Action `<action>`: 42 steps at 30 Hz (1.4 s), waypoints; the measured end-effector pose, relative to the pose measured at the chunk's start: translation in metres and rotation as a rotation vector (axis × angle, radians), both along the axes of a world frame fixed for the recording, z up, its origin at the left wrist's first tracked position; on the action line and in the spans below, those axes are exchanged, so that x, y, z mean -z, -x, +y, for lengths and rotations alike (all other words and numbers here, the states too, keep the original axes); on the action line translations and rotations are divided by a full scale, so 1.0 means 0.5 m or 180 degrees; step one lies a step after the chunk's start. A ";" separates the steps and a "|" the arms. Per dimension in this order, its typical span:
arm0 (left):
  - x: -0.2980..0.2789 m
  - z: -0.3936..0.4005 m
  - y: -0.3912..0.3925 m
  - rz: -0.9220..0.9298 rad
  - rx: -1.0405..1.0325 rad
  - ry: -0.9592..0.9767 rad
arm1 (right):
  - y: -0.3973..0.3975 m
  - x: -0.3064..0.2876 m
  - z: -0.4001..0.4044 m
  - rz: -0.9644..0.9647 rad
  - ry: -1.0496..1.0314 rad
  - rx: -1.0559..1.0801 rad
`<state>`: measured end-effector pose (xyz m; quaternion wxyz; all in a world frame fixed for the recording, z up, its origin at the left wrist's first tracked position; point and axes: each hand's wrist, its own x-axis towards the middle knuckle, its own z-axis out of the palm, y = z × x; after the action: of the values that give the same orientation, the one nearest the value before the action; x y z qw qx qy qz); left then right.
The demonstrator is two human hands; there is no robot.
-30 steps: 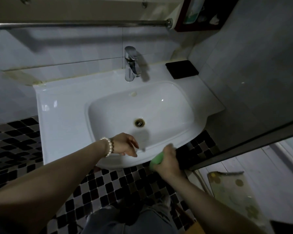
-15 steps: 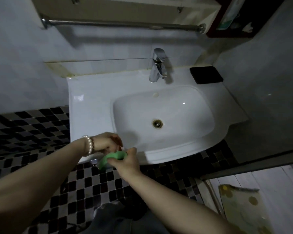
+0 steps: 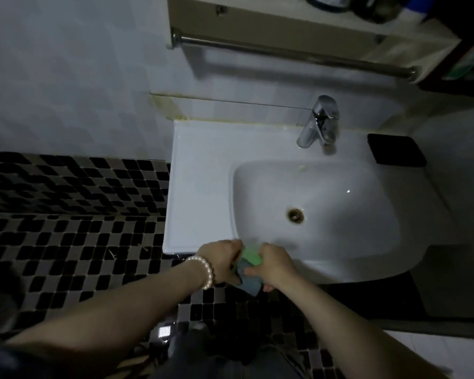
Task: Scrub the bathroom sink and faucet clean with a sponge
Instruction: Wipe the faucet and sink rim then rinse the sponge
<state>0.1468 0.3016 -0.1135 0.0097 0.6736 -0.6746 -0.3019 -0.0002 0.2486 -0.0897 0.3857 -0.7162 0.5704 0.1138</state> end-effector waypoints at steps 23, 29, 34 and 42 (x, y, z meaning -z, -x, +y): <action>-0.015 0.162 -0.278 -0.0169 -0.1755 0.1077 | -0.325 0.012 0.089 -0.2034 -0.0730 0.1204; -0.034 0.091 -0.168 0.0081 -0.0383 0.1514 | -0.117 -0.012 -0.024 -0.1652 -0.1666 0.1366; 0.001 0.045 -0.048 0.0110 0.0379 0.1397 | 0.032 0.010 -0.055 -0.0533 -0.0947 0.0745; 0.025 0.020 0.007 0.0036 -0.0121 0.0960 | -0.010 0.064 -0.047 -0.0104 0.0602 0.0069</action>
<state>0.1433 0.3118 -0.1257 0.1202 0.6754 -0.6993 -0.2007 0.0048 0.2253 -0.1216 0.3268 -0.7449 0.5800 0.0435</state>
